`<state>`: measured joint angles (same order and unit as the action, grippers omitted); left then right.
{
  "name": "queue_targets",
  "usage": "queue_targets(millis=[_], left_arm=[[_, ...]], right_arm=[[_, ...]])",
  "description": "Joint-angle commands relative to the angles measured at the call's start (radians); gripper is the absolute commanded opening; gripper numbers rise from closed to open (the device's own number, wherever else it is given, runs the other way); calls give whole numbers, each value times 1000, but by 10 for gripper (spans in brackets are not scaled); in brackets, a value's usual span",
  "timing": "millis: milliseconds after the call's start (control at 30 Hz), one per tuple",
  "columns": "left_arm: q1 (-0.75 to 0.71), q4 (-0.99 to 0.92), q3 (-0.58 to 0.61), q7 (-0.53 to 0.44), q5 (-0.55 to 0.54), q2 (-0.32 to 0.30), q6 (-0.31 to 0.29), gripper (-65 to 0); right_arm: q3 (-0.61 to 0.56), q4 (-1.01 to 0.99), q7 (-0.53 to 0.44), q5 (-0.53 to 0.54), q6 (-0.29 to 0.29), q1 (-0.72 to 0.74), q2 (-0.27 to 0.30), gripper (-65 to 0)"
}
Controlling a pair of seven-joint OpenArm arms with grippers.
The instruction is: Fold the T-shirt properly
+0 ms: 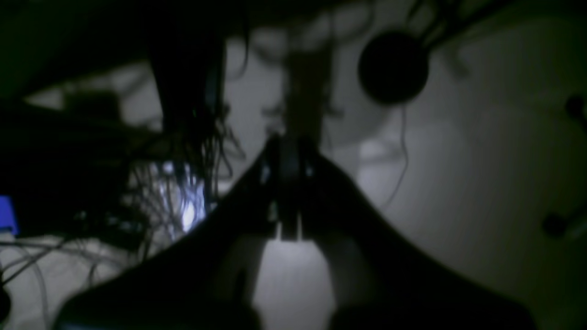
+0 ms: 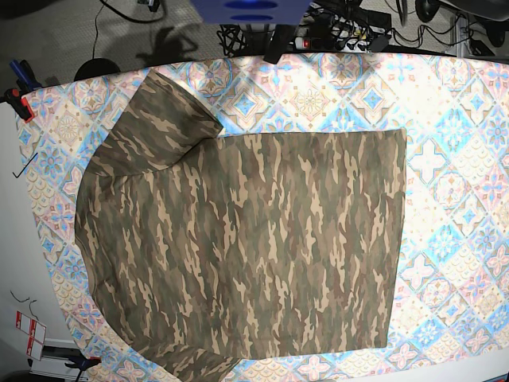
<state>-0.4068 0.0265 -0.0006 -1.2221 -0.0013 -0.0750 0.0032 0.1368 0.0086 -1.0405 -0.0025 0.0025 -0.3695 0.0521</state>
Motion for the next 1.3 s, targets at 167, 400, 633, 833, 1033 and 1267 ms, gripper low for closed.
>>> queue_targets(millis=[167, 400, 633, 833, 1033, 1267], left_arm=[[-68, 111, -3, -32, -7, -21, 1, -650], [-349, 688, -2, -26, -49, -53, 1, -650], [-507, 1088, 0, 86, -107, -101, 2, -597], [-574, 1371, -2, 311, -187, -174, 2, -591], [-616, 1650, -3, 589, -297, -274, 2, -593], [-620, 1869, -85, 930, -358, -316, 4, -596]], right_arm=[[1, -5, -238, 0, -2, -78, 1, -650], [1, 32, -261, -3, 0, -119, -1, -650], [-1, 368, -254, -3, 1, -282, -1, -650], [-1, 776, -102, -3, 1, -446, 4, -625], [8, 1249, 223, -3, 1, -573, 16, -602], [2, 1570, 552, 3, 1, -590, 64, -602]])
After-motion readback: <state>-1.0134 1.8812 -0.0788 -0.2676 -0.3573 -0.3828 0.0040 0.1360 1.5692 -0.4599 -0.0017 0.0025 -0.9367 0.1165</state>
